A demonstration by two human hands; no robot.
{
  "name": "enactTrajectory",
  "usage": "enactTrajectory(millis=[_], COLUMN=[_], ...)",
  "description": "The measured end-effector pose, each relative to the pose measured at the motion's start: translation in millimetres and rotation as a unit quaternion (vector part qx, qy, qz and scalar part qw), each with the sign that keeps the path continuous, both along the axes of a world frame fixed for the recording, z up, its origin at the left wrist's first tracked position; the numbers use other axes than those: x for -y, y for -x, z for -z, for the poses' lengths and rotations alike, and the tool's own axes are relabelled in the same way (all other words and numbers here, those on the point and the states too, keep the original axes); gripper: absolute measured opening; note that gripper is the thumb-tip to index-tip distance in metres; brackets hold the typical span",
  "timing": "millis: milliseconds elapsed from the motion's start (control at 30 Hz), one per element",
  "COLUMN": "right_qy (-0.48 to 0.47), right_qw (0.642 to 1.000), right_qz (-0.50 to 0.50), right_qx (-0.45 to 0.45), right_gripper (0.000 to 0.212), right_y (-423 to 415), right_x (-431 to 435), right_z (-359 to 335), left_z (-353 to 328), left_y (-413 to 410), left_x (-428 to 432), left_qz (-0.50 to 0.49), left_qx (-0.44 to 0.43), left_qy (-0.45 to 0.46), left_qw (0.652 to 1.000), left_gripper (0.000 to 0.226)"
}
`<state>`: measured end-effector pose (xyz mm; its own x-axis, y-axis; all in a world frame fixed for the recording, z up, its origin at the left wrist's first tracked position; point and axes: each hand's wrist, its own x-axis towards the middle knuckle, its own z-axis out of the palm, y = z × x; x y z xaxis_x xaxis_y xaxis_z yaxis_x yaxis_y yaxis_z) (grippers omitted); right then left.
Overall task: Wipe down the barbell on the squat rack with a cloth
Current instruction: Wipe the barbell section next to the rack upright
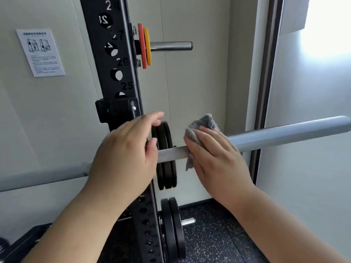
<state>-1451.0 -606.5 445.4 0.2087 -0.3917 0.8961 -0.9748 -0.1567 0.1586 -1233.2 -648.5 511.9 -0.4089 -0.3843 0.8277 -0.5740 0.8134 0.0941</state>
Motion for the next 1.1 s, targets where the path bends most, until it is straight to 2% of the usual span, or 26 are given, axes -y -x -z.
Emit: enactTrajectory(millis=[100,167,300,400,500,600,700,767,833,967,1067,1100], right_qy=[-0.076,-0.128,-0.213,-0.248,-0.35,-0.369,-0.395,-0.386,-0.367,-0.327,-0.367,-0.363], right_qw=[0.992,0.982,0.976,0.957,0.908,0.909,0.913,0.918,0.924,0.922,0.884,0.887], right_qz=[0.055,0.051,-0.01,0.089,0.202,0.159,0.09,0.074,0.081,0.179,0.277,0.272], right_qx=[-0.088,-0.132,-0.053,-0.117,-0.109,-0.108,-0.054,-0.051,-0.07,-0.108,-0.081,-0.081], right_gripper=[0.058,0.074,0.075,0.088,0.061,0.043,0.051,0.066,0.065,0.046,0.043,0.045], right_y=[-3,-13,-31,-6,-5,-36,-69,-74,-67,-41,-45,-51], right_x=[7,13,18,9,-1,7,16,20,18,3,-5,0], right_z=[-25,-35,-49,-64,-88,-88,-76,-69,-65,-69,-80,-77], left_z=[7,13,11,14,22,28,30,32,35,41,47,49], left_y=[-42,-65,-104,-126,-143,-157,-165,-169,-173,-183,-188,-190], left_x=[21,31,43,48,57,65,67,67,68,73,73,73], left_qz=[-0.077,-0.127,-0.188,-0.191,-0.2,-0.198,-0.209,-0.211,-0.2,-0.175,-0.177,-0.18], left_qx=[-0.038,-0.051,-0.019,0.043,0.068,0.035,0.013,0.04,0.069,0.115,0.11,0.102], left_qy=[-0.021,-0.024,-0.048,-0.053,-0.032,-0.014,-0.019,-0.022,-0.015,0.016,0.032,0.036], left_qw=[0.996,0.99,0.981,0.979,0.977,0.98,0.978,0.976,0.977,0.978,0.978,0.978], left_gripper=[0.023,0.02,0.016,0.019,0.036,0.044,0.047,0.051,0.053,0.047,0.041,0.04])
